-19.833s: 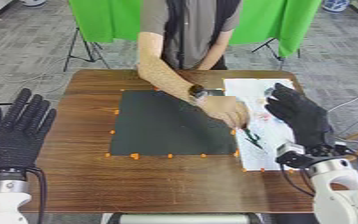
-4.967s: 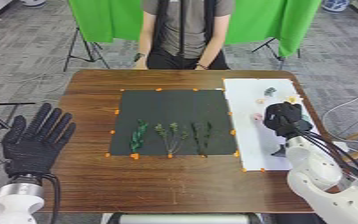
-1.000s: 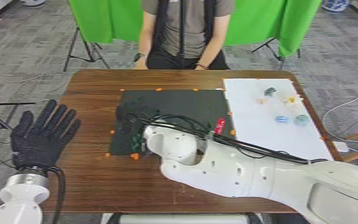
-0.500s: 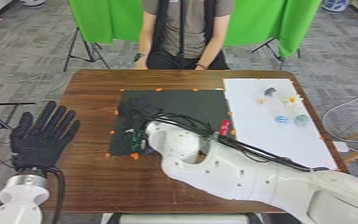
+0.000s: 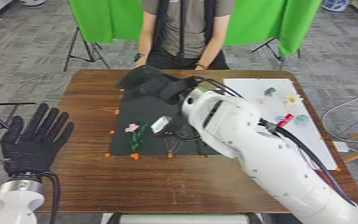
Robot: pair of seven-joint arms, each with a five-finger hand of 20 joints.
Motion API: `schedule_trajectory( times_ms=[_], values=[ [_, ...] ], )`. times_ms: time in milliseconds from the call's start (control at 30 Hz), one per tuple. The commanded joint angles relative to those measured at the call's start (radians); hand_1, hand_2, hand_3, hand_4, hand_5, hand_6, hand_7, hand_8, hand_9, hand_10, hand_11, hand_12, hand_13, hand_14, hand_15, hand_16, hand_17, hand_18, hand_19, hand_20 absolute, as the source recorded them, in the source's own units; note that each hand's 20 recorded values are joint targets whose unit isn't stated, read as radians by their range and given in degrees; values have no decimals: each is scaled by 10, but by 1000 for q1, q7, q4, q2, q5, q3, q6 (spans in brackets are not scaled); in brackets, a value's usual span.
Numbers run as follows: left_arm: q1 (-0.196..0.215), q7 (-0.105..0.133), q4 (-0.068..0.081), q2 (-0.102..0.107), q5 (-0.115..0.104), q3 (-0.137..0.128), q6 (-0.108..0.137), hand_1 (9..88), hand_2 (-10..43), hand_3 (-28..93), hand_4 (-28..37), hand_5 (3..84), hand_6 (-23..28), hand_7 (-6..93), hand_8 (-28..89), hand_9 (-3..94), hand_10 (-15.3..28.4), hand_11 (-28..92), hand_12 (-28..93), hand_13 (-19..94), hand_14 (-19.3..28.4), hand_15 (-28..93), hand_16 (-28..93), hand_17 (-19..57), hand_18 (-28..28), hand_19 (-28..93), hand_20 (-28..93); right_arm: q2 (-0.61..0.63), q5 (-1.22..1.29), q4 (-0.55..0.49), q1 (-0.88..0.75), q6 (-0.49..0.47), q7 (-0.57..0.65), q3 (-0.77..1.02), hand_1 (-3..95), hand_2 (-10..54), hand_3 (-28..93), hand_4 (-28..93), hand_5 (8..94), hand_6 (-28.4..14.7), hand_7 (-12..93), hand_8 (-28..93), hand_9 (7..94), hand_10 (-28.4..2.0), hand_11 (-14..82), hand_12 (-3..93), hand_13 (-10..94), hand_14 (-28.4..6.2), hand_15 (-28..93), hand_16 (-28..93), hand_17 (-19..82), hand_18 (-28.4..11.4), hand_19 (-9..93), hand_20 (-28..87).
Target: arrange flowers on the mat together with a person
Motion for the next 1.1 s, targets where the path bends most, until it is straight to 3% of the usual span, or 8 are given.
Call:
schedule_trajectory(
  times_ms=[33, 300, 400, 467, 633, 833, 900, 1100],
  values=[
    [28, 9, -5, -15, 0, -23, -23, 233, 163, 735, -283, 453, 77, 119, -93, 389, 136, 159, 78, 274, 147, 283, -65, -70, 135, 325, 116, 203, 409, -50, -234, 101, -129, 323, 342, -18, 769, -270, 468, -41, 188, -118, 448, -174, 131, 178, 357, -154, 340, 159, 106, -186, 544, 64],
    [40, 15, -14, -11, 12, -54, -16, 232, 161, 737, -283, 451, 76, 116, -93, 389, 136, 158, 78, 274, 146, 280, -65, -70, 136, 323, 116, 313, 518, -111, -509, 292, -258, 517, 318, -7, 761, -252, 453, -40, 174, -109, 426, -164, 103, 177, 334, -150, 275, 176, 97, -175, 492, 65],
    [21, 4, -6, -6, 31, -57, -26, 232, 161, 737, -283, 452, 76, 115, -92, 389, 136, 158, 78, 274, 146, 278, -64, -70, 136, 323, 116, 327, 508, -137, -622, 311, -257, 606, 317, -7, 761, -250, 452, -38, 176, -109, 425, -161, 100, 178, 330, -150, 262, 183, 96, -173, 476, 69],
    [-10, 25, 3, 4, 37, -50, -29, 232, 162, 735, -283, 452, 76, 115, -92, 389, 137, 158, 78, 274, 145, 274, -65, -69, 135, 322, 116, 336, 515, -152, -703, 303, -266, 669, 317, -8, 762, -249, 451, -36, 176, -110, 421, -159, 96, 178, 327, -149, 254, 187, 95, -171, 469, 72],
    [-22, 20, 3, 12, 81, -62, -29, 232, 161, 736, -283, 451, 76, 115, -92, 389, 136, 157, 77, 275, 144, 272, -63, -69, 136, 321, 117, 318, 514, -185, -862, 269, -280, 821, 310, -10, 762, -246, 428, -39, 161, -108, 401, -154, 76, 175, 307, -150, 216, 191, 89, -169, 448, 75],
    [-23, 31, 4, 3, 83, -70, -27, 233, 161, 734, -283, 450, 75, 115, -93, 388, 136, 154, 77, 275, 142, 267, -63, -69, 136, 320, 116, 289, 523, -204, -940, 282, -300, 898, 290, -13, 749, -241, 401, -40, 130, -89, 375, -139, 59, 175, 290, -152, 169, 211, 82, -168, 416, 83],
    [-12, 33, -2, -2, 71, -72, -24, 233, 161, 734, -283, 449, 75, 114, -93, 388, 136, 154, 77, 275, 142, 267, -63, -69, 136, 319, 116, 276, 530, -199, -926, 279, -302, 889, 289, -13, 748, -238, 400, -39, 129, -87, 375, -138, 56, 175, 290, -153, 164, 218, 82, -168, 413, 86],
    [-29, 34, 3, -8, 73, -51, -29, 233, 162, 734, -283, 449, 75, 113, -92, 388, 137, 153, 77, 274, 141, 265, -62, -70, 136, 320, 117, 253, 530, -203, -939, 301, -335, 885, 286, -12, 748, -235, 400, -39, 129, -86, 374, -138, 55, 177, 292, -152, 158, 227, 81, -169, 412, 93]
  ],
)
